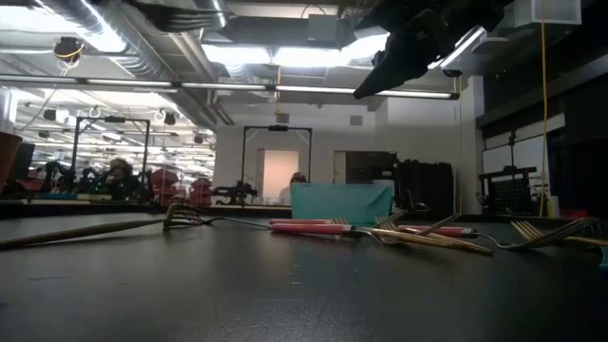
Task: Sort silverware by color (type)
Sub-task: Put the pink fork into the orange bin
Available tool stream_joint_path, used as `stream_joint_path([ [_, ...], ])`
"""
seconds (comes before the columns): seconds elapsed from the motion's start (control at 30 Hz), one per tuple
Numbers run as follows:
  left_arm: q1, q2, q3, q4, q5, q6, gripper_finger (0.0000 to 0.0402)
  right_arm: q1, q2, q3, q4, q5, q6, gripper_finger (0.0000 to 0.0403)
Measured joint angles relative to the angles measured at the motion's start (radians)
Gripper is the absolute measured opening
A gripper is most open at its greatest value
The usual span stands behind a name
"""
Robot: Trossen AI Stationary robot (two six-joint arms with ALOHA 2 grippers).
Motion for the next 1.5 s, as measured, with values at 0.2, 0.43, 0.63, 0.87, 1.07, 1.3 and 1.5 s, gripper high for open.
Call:
stream_joint_path([
  [0.2, -0.132, 0.000, 0.000, -0.177, -0.017, -0.333, 0.0041, 0.000, 0.000, 0.000, -0.001, 0.000, 0.000, 0.0099],
  [0.43, -0.248, 0.000, -0.044, -0.264, -0.075, -0.592, 0.0041, 0.000, 0.000, 0.000, -0.001, 0.000, 0.000, 0.0099],
  [0.63, -0.305, 0.000, -0.140, -0.262, -0.073, -0.731, 0.0041, 0.000, 0.000, 0.000, -0.001, 0.000, 0.000, 0.0099],
  [0.87, -0.338, 0.000, -0.259, -0.230, -0.071, -0.831, 0.0041, 0.000, 0.000, 0.000, -0.001, 0.000, 0.000, 0.0099],
  [1.07, -0.349, 0.000, -0.342, -0.141, -0.069, -0.832, 0.0041, 0.000, 0.000, 0.000, -0.001, 0.000, 0.000, 0.0099],
  [1.3, -0.349, 0.000, -0.389, -0.086, -0.017, -0.831, 0.0041, 0.000, 0.000, 0.000, -0.001, 0.000, 0.000, 0.0099],
  [1.5, -0.348, 0.000, -0.389, -0.085, -0.018, -0.831, 0.0041, 0.000, 0.000, 0.000, -0.001, 0.000, 0.000, 0.0099],
])
